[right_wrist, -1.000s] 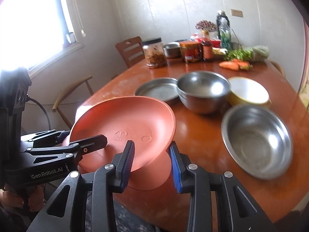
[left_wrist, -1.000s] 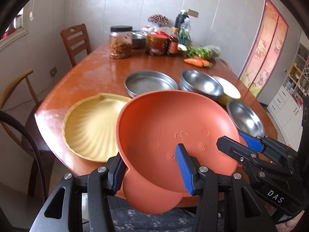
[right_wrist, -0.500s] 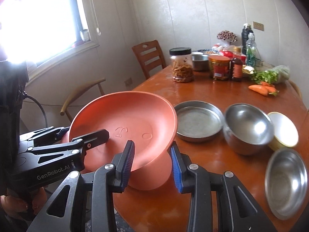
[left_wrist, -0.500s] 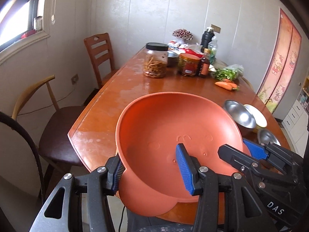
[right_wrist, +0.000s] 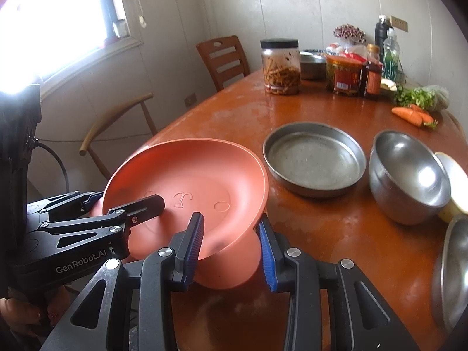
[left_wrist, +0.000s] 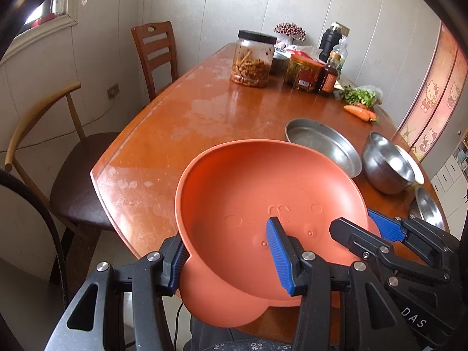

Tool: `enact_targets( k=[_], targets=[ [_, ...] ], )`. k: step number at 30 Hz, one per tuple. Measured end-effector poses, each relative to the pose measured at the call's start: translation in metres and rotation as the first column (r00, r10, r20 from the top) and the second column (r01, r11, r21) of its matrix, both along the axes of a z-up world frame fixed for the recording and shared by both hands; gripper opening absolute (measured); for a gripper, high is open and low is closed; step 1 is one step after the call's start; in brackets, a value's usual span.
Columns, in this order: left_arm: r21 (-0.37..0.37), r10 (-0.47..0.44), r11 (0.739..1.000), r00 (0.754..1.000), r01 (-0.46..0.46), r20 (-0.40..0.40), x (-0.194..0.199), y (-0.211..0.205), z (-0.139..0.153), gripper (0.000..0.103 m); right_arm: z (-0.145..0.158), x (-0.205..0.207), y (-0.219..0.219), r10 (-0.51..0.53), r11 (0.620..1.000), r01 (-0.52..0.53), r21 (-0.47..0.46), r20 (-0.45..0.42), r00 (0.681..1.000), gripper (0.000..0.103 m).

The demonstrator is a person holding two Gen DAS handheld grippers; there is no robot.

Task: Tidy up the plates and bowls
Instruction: 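Lift the orange plate with the left tool and carry it toward the yellow plate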

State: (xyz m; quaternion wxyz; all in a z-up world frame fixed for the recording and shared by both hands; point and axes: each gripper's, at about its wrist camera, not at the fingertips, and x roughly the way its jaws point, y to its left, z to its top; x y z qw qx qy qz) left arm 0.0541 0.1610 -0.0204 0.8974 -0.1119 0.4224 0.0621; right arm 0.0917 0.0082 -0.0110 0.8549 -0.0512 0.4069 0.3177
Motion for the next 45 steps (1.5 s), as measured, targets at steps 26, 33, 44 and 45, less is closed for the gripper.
enact_targets(
  k=[26,33,44,45],
  targets=[
    [0.109,0.055,0.992,0.998,-0.055,0.005,0.004,-0.002,-0.003,0.051,-0.014,0.01,0.009,-0.015,1.0,0.015,0.018,-0.013,1.0,0.04],
    [0.112,0.052,0.992,0.999,-0.051,-0.003,0.003,-0.004,-0.002,0.052,-0.013,0.007,0.007,-0.018,1.0,0.018,0.024,-0.012,1.0,0.043],
    [0.126,0.065,0.99,0.998,-0.063,-0.016,0.005,-0.002,-0.003,0.053,-0.012,0.003,0.007,-0.007,1.0,0.008,0.024,-0.008,1.0,0.048],
    [0.126,0.067,0.99,0.998,-0.065,-0.017,0.005,-0.001,-0.003,0.055,-0.012,0.003,0.007,-0.008,1.0,0.008,0.024,-0.005,1.0,0.051]
  ],
)
